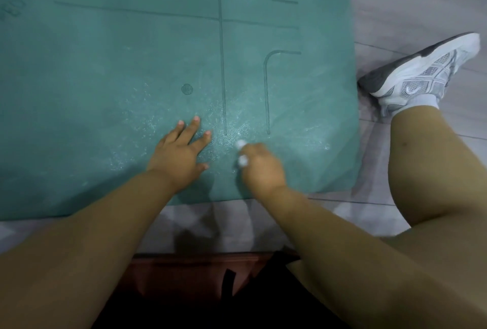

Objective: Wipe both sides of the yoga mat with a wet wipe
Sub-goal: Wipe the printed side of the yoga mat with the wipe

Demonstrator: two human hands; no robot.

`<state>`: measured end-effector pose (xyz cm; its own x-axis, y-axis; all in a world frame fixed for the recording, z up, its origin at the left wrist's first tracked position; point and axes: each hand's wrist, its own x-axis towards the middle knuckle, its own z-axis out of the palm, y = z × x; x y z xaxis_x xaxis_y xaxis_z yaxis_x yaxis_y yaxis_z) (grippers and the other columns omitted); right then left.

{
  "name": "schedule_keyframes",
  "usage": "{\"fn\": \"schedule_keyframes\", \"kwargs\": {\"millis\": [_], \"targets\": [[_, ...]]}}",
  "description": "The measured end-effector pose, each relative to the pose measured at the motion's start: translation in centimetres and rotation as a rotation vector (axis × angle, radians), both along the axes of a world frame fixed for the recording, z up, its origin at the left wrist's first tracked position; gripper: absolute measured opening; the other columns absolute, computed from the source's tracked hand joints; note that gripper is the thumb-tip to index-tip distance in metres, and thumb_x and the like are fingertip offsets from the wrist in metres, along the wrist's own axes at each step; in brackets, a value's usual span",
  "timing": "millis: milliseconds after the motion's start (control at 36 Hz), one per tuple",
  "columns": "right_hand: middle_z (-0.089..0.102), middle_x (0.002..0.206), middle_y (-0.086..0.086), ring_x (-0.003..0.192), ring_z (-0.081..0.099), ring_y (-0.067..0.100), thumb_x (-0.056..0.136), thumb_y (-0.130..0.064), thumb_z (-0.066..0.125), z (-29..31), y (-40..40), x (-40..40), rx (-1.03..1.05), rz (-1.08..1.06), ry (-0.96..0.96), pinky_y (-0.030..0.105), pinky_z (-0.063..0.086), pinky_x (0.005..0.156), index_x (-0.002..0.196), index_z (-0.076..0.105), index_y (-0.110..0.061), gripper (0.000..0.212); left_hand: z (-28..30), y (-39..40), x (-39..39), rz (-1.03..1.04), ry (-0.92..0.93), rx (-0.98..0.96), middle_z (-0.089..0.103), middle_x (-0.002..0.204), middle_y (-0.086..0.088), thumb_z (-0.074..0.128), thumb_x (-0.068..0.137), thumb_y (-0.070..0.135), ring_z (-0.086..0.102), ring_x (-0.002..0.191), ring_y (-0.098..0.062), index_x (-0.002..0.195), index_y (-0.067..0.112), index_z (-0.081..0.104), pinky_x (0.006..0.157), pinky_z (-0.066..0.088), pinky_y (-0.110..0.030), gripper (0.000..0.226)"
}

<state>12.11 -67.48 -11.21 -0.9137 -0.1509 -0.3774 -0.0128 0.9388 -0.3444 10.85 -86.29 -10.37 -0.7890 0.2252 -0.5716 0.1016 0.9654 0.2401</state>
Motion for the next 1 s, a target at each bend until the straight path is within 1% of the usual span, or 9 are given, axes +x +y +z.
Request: {"fn": "schedule_keyframes", "kwargs": {"millis": [83,139,361,472,556,611,667,861,1000], "targets": [[0.061,0.090,0.018,0.062,0.061,0.037,0.069,-0.004,0.071,-0.1,-0.6,-0.6,-0.109,0.377,0.015,0.033,0.045,0.052,0.108,0.066,-0.006,0.039,-0.1,-1.0,0.3,-0.021,0.005,-0.004,-0.015,0.158,0.007,0.049,0.093,0.046,-0.005,0.146,-0.022,0.151,0.034,0.009,0.118,0.012,-0.038,0.071],[0.059,0.096,0.017,0.070,0.062,0.037,0.076,-0.007,0.065,0.2,1.0,-2.1,-0.052,0.353,0.035,0.033,0.042,0.056,0.103,0.065,-0.006,0.027,-0.2,-1.7,0.6,-0.036,0.021,-0.016,-0.012,0.158,0.009,0.050,0.093,0.046,-0.002,0.146,-0.021,0.150,0.034,0.011,0.118,0.015,-0.038,0.070],[0.056,0.118,0.020,0.108,0.054,0.035,0.093,-0.014,0.046,0.8,6.2,-4.8,0.159,-0.584,0.063,0.036,0.042,0.086,0.117,0.052,-0.003,0.028,-0.2,-2.3,0.9,-0.010,0.024,-0.038,-0.008,0.158,0.012,0.053,0.091,0.044,0.005,0.145,-0.023,0.149,0.036,0.016,0.117,0.018,-0.039,0.069],[0.050,0.126,0.010,0.111,0.053,0.029,0.091,-0.011,0.045,0.2,-1.7,2.1,-0.012,-0.128,-0.011,0.033,0.040,0.091,0.128,0.051,-0.015,0.037,-0.2,-1.8,1.2,0.032,0.032,-0.031,-0.007,0.158,0.012,0.056,0.091,0.039,0.006,0.145,-0.024,0.149,0.036,0.018,0.116,0.019,-0.039,0.069],[0.062,0.098,0.012,0.073,0.066,0.031,0.085,-0.020,0.041,1.2,-5.3,5.6,-0.126,0.304,0.011,0.033,0.050,0.055,0.106,0.066,-0.012,0.033,-0.3,-2.0,1.3,0.036,0.028,-0.032,-0.008,0.158,0.013,0.054,0.092,0.040,0.005,0.145,-0.023,0.149,0.037,0.016,0.117,0.017,-0.039,0.069],[0.059,0.109,0.011,0.085,0.065,0.031,0.088,-0.018,0.043,1.8,-4.4,5.2,-0.074,0.420,-0.076,0.035,0.051,0.065,0.113,0.060,-0.013,0.030,-0.3,-2.1,1.3,0.034,0.012,-0.036,-0.009,0.158,0.014,0.052,0.093,0.041,0.004,0.145,-0.023,0.149,0.038,0.014,0.117,0.017,-0.039,0.068],[0.050,0.129,0.006,0.109,0.056,0.028,0.093,-0.019,0.044,1.4,-1.4,3.5,0.001,0.233,-0.207,0.033,0.044,0.086,0.126,0.050,-0.020,0.033,-0.3,-2.2,1.4,0.035,0.002,-0.040,-0.010,0.158,0.013,0.050,0.094,0.041,0.003,0.145,-0.023,0.149,0.037,0.013,0.117,0.017,-0.039,0.067],[0.054,0.123,0.022,0.113,0.053,0.038,0.092,-0.011,0.047,2.4,8.8,0.8,0.239,-0.719,-0.192,0.039,0.042,0.091,0.119,0.042,-0.001,0.029,0.1,-1.1,1.5,0.083,-0.012,-0.050,-0.008,0.158,0.010,0.047,0.096,0.035,0.003,0.144,-0.027,0.149,0.033,0.017,0.116,0.017,-0.040,0.061],[0.051,0.127,0.011,0.112,0.053,0.030,0.096,-0.016,0.044,2.7,2.1,3.6,0.107,-0.090,-0.215,0.033,0.042,0.086,0.119,0.045,-0.008,0.025,0.6,0.0,1.1,0.147,0.004,-0.062,0.000,0.159,0.006,0.046,0.096,0.037,0.009,0.141,-0.030,0.147,0.028,0.026,0.114,0.020,-0.042,0.055]]}}
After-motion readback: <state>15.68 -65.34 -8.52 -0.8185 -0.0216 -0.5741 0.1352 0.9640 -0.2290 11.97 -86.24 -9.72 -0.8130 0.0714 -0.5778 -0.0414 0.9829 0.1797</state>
